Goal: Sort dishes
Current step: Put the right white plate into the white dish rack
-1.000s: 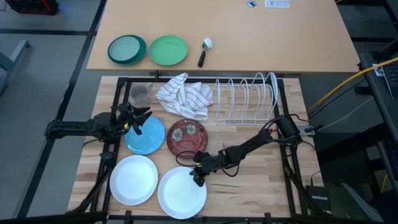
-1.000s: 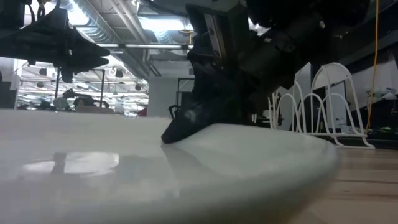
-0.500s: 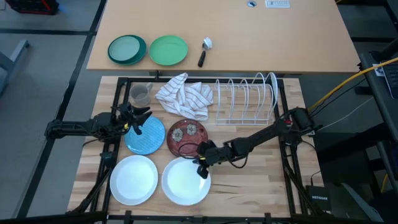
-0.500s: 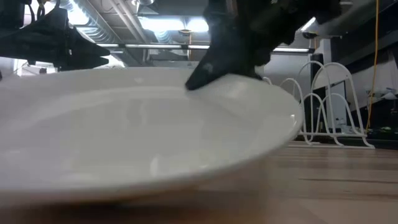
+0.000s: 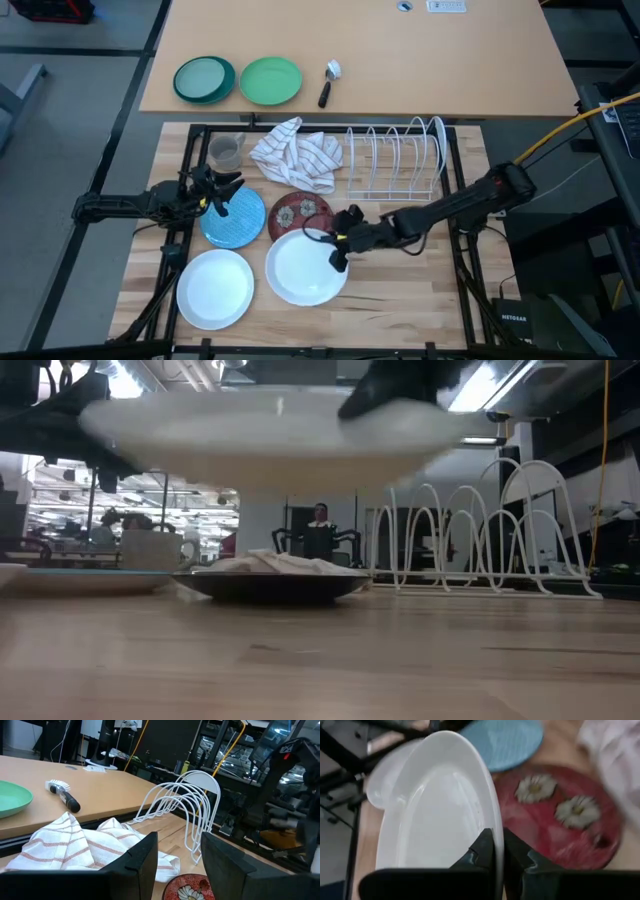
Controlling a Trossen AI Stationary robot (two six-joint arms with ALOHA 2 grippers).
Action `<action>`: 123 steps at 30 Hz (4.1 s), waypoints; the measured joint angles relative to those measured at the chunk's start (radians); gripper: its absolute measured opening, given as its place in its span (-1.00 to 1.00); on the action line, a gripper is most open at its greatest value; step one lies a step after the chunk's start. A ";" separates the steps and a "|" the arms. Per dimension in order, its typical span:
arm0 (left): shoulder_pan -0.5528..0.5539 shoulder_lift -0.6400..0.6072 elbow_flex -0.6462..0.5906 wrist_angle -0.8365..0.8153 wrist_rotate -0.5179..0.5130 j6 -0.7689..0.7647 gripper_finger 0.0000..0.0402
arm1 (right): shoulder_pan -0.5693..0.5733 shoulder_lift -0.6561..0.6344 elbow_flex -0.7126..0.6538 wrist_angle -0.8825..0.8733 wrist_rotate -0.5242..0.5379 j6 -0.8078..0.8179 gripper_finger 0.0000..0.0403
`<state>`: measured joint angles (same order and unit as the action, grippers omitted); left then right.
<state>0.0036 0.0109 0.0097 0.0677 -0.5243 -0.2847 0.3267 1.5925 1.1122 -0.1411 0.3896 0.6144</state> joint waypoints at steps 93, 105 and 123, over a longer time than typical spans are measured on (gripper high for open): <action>0.000 0.000 0.000 0.000 -0.001 0.030 -0.30 | -0.441 -0.596 0.003 0.087 1.179 -1.538 -0.92; 0.000 0.000 0.000 0.000 -0.001 0.030 -0.30 | -0.461 -0.565 0.003 -0.010 1.181 -1.500 -0.92; 0.000 0.000 0.000 0.000 -0.001 0.030 -0.30 | -0.459 -0.567 0.003 -0.680 1.149 -0.784 -0.92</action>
<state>0.0032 0.0113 0.0097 0.0676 -0.5251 -0.2543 -0.1322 1.0260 1.1152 -0.8210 1.5388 -0.1699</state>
